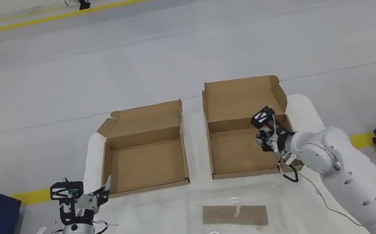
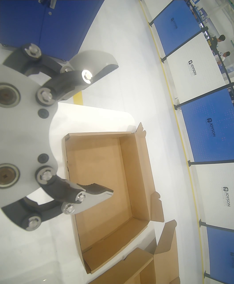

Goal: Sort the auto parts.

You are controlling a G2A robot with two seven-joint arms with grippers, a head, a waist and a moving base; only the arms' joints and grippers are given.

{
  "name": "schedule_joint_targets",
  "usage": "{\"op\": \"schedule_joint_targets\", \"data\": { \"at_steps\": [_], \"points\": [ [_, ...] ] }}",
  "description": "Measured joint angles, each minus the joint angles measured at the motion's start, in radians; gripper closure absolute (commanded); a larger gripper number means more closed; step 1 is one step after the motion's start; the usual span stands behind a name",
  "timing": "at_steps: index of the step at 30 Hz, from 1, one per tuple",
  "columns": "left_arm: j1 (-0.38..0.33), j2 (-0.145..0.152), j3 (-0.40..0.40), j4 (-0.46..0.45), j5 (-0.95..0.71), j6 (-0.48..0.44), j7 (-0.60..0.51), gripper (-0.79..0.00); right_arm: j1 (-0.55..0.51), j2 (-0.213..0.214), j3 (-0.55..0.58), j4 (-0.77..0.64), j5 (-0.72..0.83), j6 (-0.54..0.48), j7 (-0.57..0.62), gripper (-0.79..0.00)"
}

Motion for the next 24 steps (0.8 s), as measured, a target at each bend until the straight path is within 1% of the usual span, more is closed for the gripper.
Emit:
{"op": "schedule_joint_targets", "data": {
  "at_steps": [3, 16, 20, 24],
  "points": [
    [0.0, 0.0, 0.0, 0.0, 0.0, 0.0, 0.0, -0.785, 0.028, -0.009, -0.042, 0.047, 0.013, 0.007, -0.011, 0.0],
    [0.0, 0.0, 0.0, 0.0, 0.0, 0.0, 0.0, -0.785, 0.027, -0.009, -0.044, 0.047, 0.009, 0.008, -0.016, 0.0],
    [0.0, 0.0, 0.0, 0.0, 0.0, 0.0, 0.0, -0.785, 0.039, -0.009, -0.072, 0.045, -0.1, 0.009, -0.015, 0.0],
    [0.0, 0.0, 0.0, 0.0, 0.0, 0.0, 0.0, -0.785, 0.082, -0.016, -0.119, 0.08, -0.171, -0.004, 0.004, 0.0]
  ]
}}
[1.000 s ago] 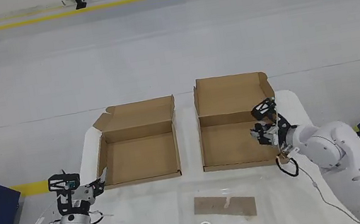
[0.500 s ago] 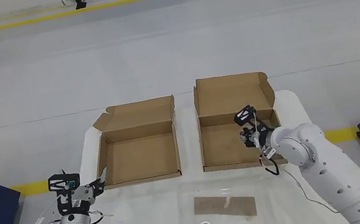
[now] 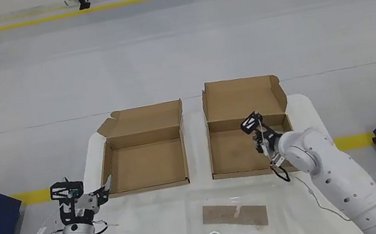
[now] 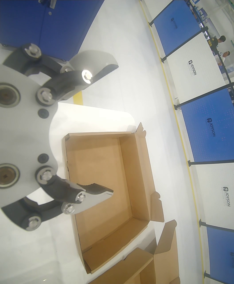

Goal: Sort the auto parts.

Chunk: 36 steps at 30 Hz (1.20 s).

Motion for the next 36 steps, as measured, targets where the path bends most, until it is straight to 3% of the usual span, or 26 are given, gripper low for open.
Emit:
{"op": "schedule_joint_targets", "data": {
  "at_steps": [7, 19, 31, 36],
  "points": [
    [0.0, 0.0, 0.0, 0.0, 0.0, 0.0, 0.0, -0.785, 0.106, -0.028, -0.1, 0.125, -0.045, -0.009, 0.019, 0.0],
    [0.0, 0.0, 0.0, 0.0, 0.0, 0.0, 0.0, -0.785, 0.23, -0.079, -0.191, 0.299, 0.021, 0.033, 0.086, 0.0],
    [0.0, 0.0, 0.0, 0.0, 0.0, 0.0, 0.0, -0.785, 0.231, -0.08, -0.179, 0.308, 0.015, 0.059, 0.072, 0.0],
    [0.0, 0.0, 0.0, 0.0, 0.0, 0.0, 0.0, -0.785, 0.235, -0.078, -0.165, 0.268, -0.009, 0.079, 0.135, 0.0]
  ]
}}
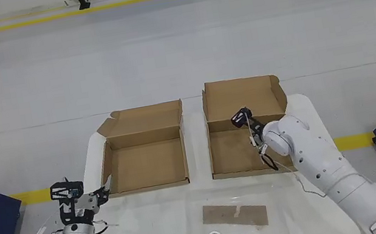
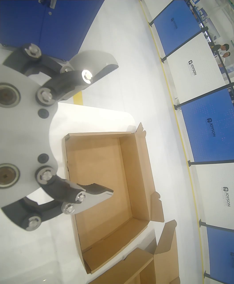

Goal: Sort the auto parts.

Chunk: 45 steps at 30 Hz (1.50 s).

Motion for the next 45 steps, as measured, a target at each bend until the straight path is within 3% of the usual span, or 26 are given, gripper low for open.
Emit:
{"op": "schedule_joint_targets", "data": {
  "at_steps": [9, 37, 40, 42, 45],
  "points": [
    [0.0, 0.0, 0.0, 0.0, 0.0, 0.0, 0.0, -0.785, 0.002, -0.008, 0.015, 0.02, 0.042, 0.055, 0.086, 0.0],
    [0.0, 0.0, 0.0, 0.0, 0.0, 0.0, 0.0, -0.785, 0.068, -0.055, -0.037, 0.22, 0.102, 0.047, 0.031, 0.0],
    [0.0, 0.0, 0.0, 0.0, 0.0, 0.0, 0.0, -0.785, 0.072, -0.058, -0.039, 0.226, 0.101, 0.047, 0.027, -0.154],
    [0.0, 0.0, 0.0, 0.0, 0.0, 0.0, 0.0, -0.785, 0.072, -0.059, -0.038, 0.225, 0.1, 0.046, 0.024, -0.302],
    [0.0, 0.0, 0.0, 0.0, 0.0, 0.0, 0.0, -0.785, 0.071, -0.059, -0.034, 0.217, 0.096, 0.046, 0.019, -0.434]
  ]
}}
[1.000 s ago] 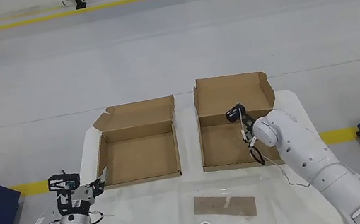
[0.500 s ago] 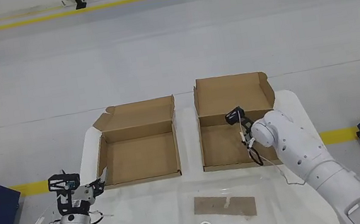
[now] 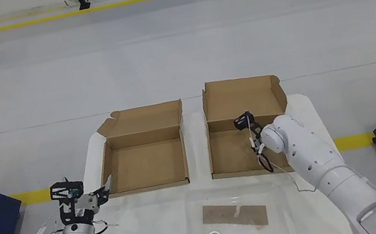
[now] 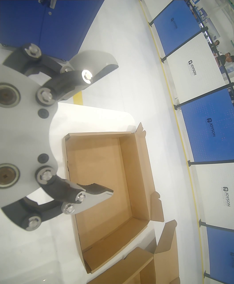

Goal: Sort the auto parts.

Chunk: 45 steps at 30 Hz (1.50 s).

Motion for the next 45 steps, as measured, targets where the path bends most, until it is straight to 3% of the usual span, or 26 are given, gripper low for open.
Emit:
{"op": "schedule_joint_targets", "data": {
  "at_steps": [2, 3, 9, 14, 24, 28, 34, 45],
  "points": [
    [0.0, 0.0, 0.0, 0.0, 0.0, 0.0, 0.0, -0.785, -0.004, 0.001, 0.006, -0.013, -0.002, 0.001, -0.001, -0.723],
    [0.0, 0.0, 0.0, 0.0, 0.0, 0.0, 0.0, -0.785, -0.006, 0.002, 0.009, -0.02, -0.005, 0.002, -0.001, -0.785],
    [0.0, 0.0, 0.0, 0.0, 0.0, 0.0, 0.0, -0.785, -0.041, 0.017, 0.048, -0.115, -0.025, 0.002, 0.015, -0.785],
    [0.0, 0.0, 0.0, 0.0, 0.0, 0.0, 0.0, -0.785, -0.095, 0.037, 0.107, -0.274, -0.024, -0.02, 0.048, -0.785],
    [0.0, 0.0, 0.0, 0.0, 0.0, 0.0, 0.0, -0.785, -0.097, 0.037, 0.106, -0.265, -0.03, -0.024, 0.039, -0.785],
    [0.0, 0.0, 0.0, 0.0, 0.0, 0.0, 0.0, -0.785, -0.124, 0.053, 0.141, -0.368, -0.036, -0.112, 0.043, -0.785],
    [0.0, 0.0, 0.0, 0.0, 0.0, 0.0, 0.0, -0.785, -0.184, 0.08, 0.233, -0.533, 0.073, -0.235, 0.192, -0.785],
    [0.0, 0.0, 0.0, 0.0, 0.0, 0.0, 0.0, -0.785, -0.191, 0.081, 0.241, -0.549, 0.106, -0.25, 0.208, -0.785]
  ]
}}
